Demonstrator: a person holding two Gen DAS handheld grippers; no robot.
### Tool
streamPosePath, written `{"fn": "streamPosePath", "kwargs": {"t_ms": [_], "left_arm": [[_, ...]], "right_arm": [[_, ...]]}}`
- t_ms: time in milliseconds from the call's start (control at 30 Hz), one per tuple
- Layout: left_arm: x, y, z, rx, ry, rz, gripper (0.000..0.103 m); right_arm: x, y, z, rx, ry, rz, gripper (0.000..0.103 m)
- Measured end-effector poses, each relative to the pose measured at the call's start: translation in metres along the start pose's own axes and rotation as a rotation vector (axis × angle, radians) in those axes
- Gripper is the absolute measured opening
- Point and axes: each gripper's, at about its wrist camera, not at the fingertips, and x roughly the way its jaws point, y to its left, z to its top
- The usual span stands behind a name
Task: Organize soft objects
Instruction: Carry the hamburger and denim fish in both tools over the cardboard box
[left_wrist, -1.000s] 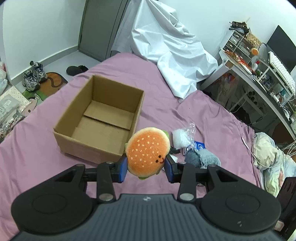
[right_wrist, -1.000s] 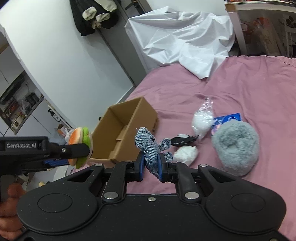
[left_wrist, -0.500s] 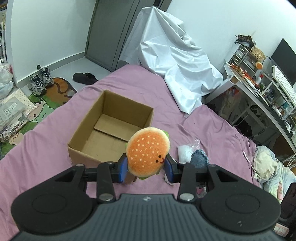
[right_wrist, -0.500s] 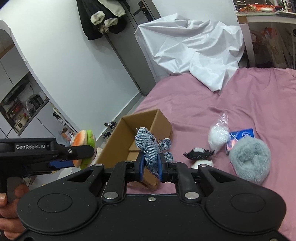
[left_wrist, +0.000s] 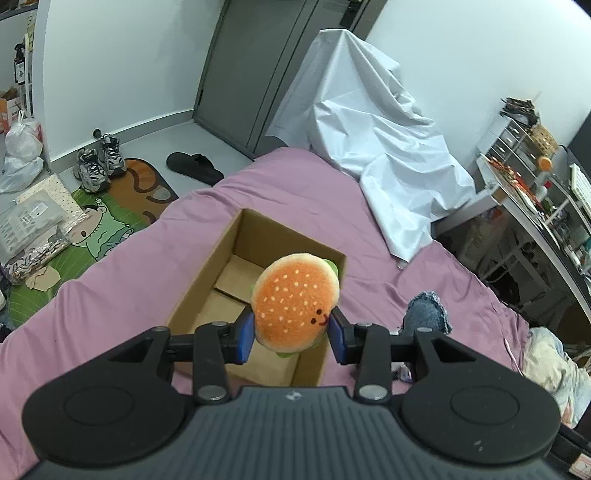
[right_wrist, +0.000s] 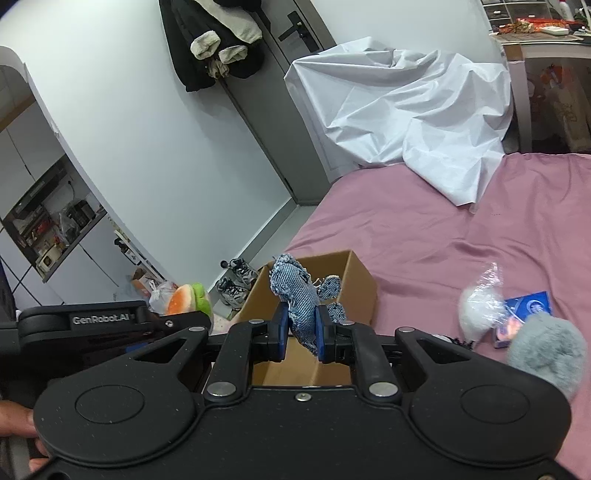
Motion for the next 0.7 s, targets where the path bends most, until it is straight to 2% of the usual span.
{"fn": "streamPosePath", "kwargs": {"t_ms": [433,700], "left_arm": [[0.063,0.026,0.02,-0.046,0.038,0.033,0.04],[0.097,0.032,0.033,-0.079,0.062,0.02,0.04]], "right_arm": [[0.058,-0.009,0.009,0.055,0.042,0.016,0.015],[0.086,-0.018,0.015,0.095,0.067,0.003,0.015]]}}
